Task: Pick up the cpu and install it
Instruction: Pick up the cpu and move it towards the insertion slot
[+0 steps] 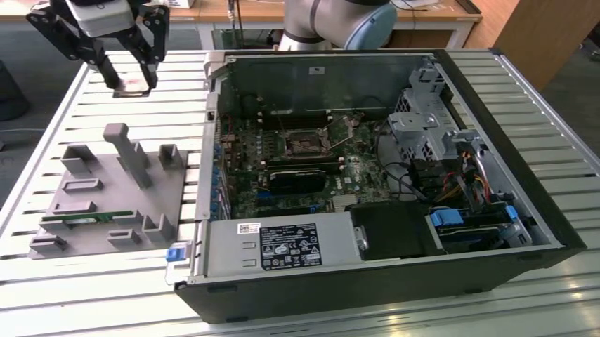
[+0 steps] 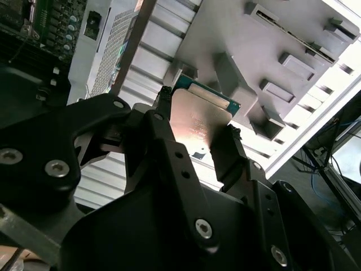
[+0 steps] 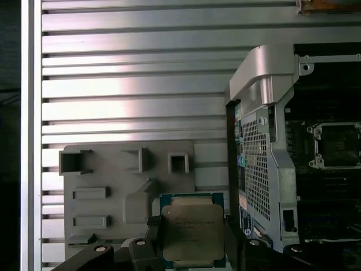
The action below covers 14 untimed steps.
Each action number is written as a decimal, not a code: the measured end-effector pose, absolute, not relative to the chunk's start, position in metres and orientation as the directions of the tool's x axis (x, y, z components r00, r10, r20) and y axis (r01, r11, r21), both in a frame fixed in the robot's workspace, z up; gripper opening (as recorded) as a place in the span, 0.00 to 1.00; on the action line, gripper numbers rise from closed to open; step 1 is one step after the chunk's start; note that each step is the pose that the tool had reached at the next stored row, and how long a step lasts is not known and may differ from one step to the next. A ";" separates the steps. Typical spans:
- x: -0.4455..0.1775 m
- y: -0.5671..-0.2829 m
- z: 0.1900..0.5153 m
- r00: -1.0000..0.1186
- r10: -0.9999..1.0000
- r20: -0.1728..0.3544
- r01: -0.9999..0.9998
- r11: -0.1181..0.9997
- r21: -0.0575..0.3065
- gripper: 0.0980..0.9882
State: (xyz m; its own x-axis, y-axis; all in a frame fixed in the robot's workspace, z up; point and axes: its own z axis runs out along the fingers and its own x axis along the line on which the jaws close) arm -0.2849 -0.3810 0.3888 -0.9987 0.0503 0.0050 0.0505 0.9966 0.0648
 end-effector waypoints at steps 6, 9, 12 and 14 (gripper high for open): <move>-0.272 -0.381 0.389 -0.999 0.050 0.005 0.050 0.997 0.065 0.49; -0.266 -0.381 0.389 -0.999 0.050 0.005 0.051 0.997 0.065 0.49; -0.259 -0.381 0.389 -0.999 0.050 0.005 0.050 0.997 0.065 0.49; -0.255 -0.381 0.389 -0.999 0.050 0.005 0.050 0.997 0.065 0.49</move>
